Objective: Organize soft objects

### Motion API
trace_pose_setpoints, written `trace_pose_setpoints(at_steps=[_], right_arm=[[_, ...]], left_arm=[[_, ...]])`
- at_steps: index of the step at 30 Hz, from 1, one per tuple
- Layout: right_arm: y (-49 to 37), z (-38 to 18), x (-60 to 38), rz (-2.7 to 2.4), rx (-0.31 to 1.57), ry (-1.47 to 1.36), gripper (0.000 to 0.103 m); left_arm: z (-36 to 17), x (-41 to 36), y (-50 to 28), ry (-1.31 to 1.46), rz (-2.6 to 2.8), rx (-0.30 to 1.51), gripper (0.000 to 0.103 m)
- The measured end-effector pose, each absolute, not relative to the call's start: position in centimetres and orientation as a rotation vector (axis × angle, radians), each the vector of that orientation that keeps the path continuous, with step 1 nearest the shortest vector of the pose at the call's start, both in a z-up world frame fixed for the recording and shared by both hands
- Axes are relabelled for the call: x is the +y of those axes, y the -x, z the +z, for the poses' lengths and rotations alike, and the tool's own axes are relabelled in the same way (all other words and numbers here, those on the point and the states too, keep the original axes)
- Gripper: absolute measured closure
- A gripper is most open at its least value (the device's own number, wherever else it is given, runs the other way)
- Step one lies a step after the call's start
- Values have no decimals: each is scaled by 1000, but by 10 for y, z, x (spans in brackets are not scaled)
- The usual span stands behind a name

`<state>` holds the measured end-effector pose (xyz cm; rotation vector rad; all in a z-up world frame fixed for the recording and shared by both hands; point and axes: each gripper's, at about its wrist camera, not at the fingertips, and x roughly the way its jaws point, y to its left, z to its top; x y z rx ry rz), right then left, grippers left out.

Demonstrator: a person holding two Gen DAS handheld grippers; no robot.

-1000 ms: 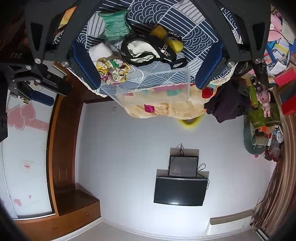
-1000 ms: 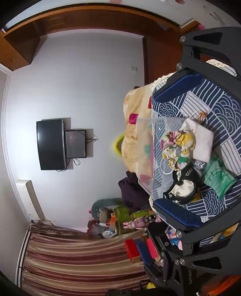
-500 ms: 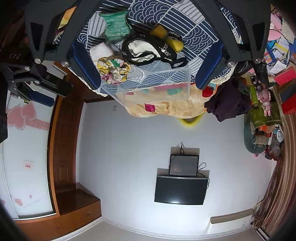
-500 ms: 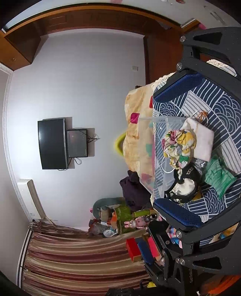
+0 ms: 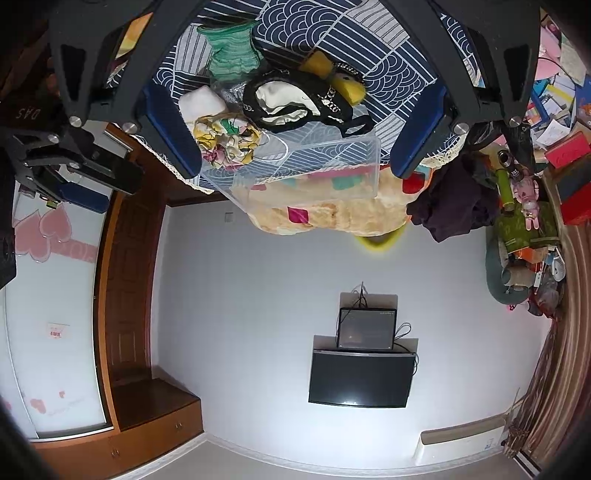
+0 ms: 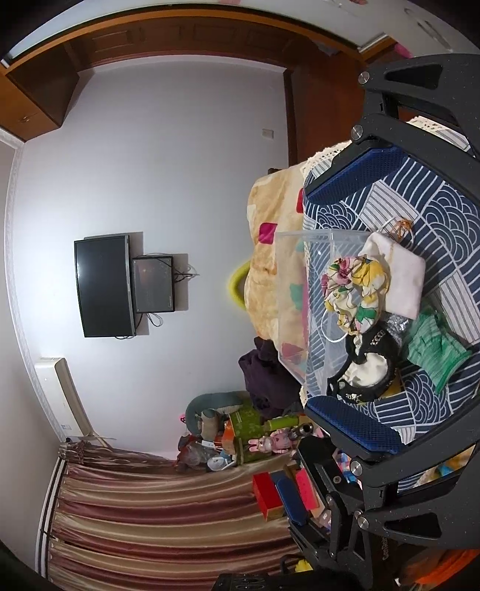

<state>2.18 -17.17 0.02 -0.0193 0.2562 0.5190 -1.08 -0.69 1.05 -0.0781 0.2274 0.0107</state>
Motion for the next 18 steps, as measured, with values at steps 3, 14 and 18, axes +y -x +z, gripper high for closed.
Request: trace_pose_setpoints(at_steps=[3, 14, 18], right_arm=[[-22, 0, -172, 519, 257, 18, 0], [-22, 0, -172, 524, 254, 20, 0], [-22, 0, -173, 525, 254, 21, 0]], left_arm=[[10, -7, 11, 76, 9, 224, 0], [11, -6, 14, 82, 7, 218, 0], [11, -5, 14, 82, 6, 218, 0]])
